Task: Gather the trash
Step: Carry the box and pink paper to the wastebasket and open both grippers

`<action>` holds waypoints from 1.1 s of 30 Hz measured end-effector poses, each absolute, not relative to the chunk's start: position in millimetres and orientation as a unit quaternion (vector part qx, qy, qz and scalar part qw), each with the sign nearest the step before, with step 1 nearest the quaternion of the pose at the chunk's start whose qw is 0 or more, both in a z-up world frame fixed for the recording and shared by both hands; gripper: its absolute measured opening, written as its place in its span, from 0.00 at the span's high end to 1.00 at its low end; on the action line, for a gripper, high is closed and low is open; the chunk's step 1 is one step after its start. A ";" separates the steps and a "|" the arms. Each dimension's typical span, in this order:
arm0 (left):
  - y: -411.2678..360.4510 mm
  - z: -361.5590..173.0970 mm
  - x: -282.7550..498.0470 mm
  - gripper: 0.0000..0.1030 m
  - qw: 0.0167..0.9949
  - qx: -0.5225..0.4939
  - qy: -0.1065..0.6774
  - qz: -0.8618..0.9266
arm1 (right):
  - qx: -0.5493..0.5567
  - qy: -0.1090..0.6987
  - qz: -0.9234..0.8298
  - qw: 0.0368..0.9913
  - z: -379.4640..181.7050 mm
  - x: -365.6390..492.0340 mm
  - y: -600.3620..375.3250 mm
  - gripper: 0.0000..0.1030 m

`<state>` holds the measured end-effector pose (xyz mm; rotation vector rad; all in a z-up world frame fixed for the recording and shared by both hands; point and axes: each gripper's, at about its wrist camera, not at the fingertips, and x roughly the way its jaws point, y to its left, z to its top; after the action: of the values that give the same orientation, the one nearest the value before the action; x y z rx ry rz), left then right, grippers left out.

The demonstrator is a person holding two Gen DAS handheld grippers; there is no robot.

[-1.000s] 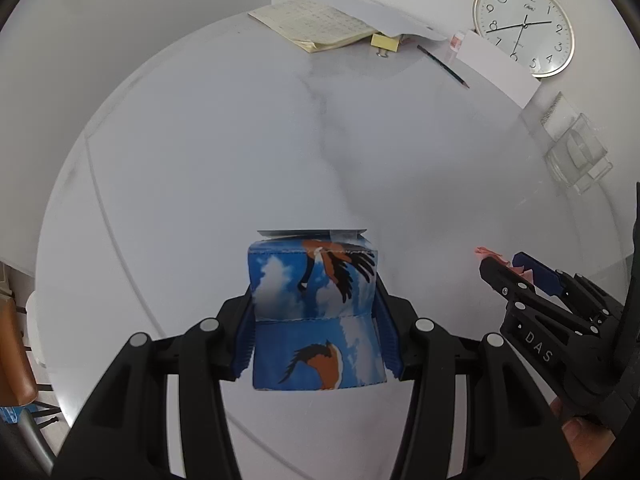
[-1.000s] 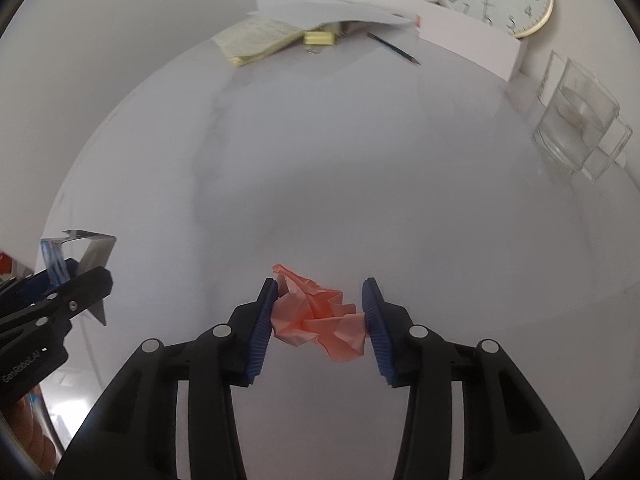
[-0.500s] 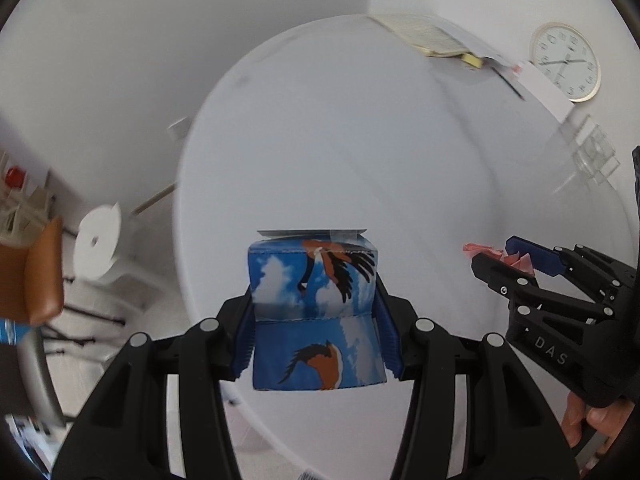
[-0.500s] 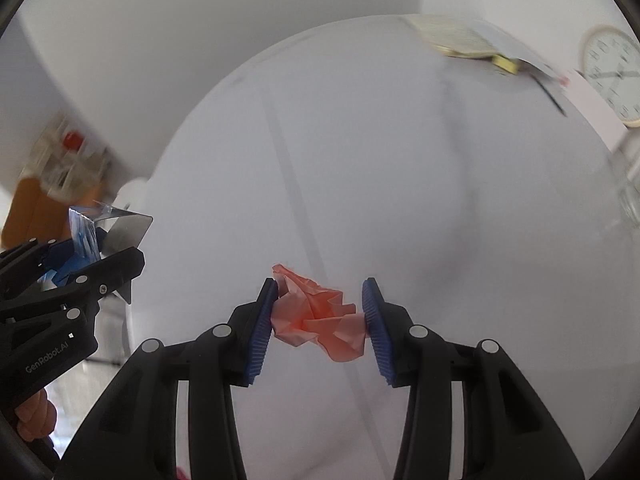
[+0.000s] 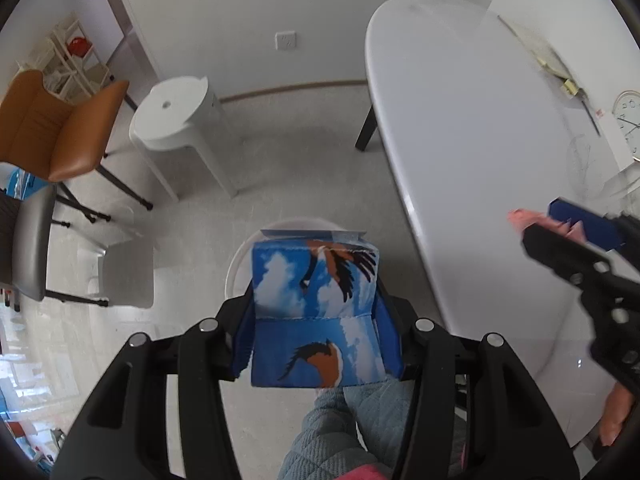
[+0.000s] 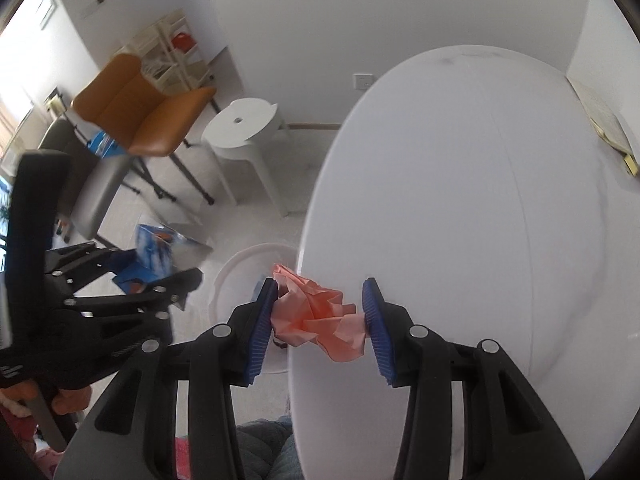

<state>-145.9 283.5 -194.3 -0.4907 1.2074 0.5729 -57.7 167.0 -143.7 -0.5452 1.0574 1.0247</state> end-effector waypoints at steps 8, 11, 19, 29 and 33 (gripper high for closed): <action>291.6 -210.3 -163.1 0.33 0.747 -0.248 0.558 0.263 | -0.266 0.475 0.466 0.698 -145.5 -75.7 178.0 0.56; 293.6 -205.9 -166.7 0.29 0.751 -0.245 0.555 0.261 | -0.267 0.477 0.468 0.695 -146.6 -73.1 178.1 0.56; 300.1 -183.6 -193.1 0.21 0.760 -0.251 0.535 0.271 | -0.280 0.471 0.504 0.668 -153.6 -87.8 203.9 0.55; 314.9 -189.7 -244.1 0.21 0.724 -0.272 0.544 0.327 | -0.319 0.487 0.546 0.603 -198.3 -119.6 253.5 0.41; 316.3 -197.5 -250.8 0.21 0.711 -0.282 0.550 0.334 | -0.341 0.489 0.538 0.596 -212.0 -124.7 256.4 0.31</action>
<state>-250.8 316.3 -197.5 -0.6265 1.2196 0.7418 -124.7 256.4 -212.0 -0.7926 1.1357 1.2498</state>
